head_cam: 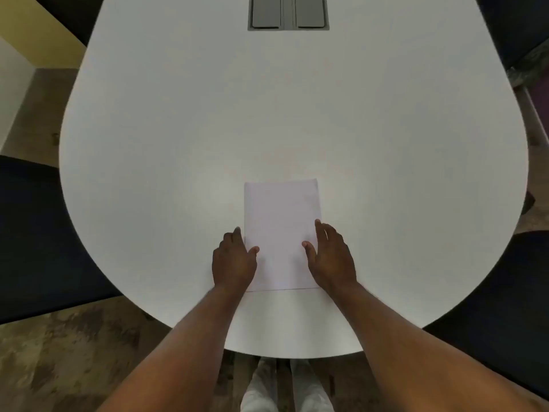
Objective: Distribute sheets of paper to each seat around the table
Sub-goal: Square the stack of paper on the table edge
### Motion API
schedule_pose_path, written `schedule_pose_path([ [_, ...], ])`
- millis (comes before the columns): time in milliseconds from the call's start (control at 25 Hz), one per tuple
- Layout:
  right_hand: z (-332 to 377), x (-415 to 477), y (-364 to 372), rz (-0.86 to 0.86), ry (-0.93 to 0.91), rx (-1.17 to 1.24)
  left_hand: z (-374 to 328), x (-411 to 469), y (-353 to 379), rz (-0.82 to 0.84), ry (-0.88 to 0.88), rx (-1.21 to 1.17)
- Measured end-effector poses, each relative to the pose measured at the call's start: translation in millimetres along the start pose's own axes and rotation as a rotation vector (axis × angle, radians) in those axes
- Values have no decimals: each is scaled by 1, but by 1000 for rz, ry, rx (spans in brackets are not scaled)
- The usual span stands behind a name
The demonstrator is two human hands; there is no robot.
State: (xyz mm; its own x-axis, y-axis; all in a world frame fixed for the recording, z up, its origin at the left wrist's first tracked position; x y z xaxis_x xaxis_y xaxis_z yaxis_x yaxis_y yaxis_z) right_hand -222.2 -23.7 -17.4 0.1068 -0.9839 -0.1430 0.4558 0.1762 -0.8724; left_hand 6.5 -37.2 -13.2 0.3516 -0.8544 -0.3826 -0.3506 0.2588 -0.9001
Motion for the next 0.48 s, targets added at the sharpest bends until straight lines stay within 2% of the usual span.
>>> schedule_pose_path([
  [240, -15, -2, 22, 55, 193, -9, 18, 7, 20, 123, -338, -332],
  [480, -20, 14, 22, -106, 491, 322, 18, 21, 27, 201, -549, -544],
])
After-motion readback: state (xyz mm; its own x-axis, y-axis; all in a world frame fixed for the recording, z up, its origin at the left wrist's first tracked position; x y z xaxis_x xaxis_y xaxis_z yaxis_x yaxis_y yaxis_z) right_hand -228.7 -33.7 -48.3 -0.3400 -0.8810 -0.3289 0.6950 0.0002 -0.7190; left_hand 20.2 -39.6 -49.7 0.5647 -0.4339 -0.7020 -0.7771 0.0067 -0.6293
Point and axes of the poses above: each hand's wrist, its own x-axis towards the middle knuckle, its own y-axis out of the palm, z = x × y, the point moved 4 cm from there along x, towards the middle knuckle, and after that the axes turned 12 degrees about -y, right-handed, at the moved point
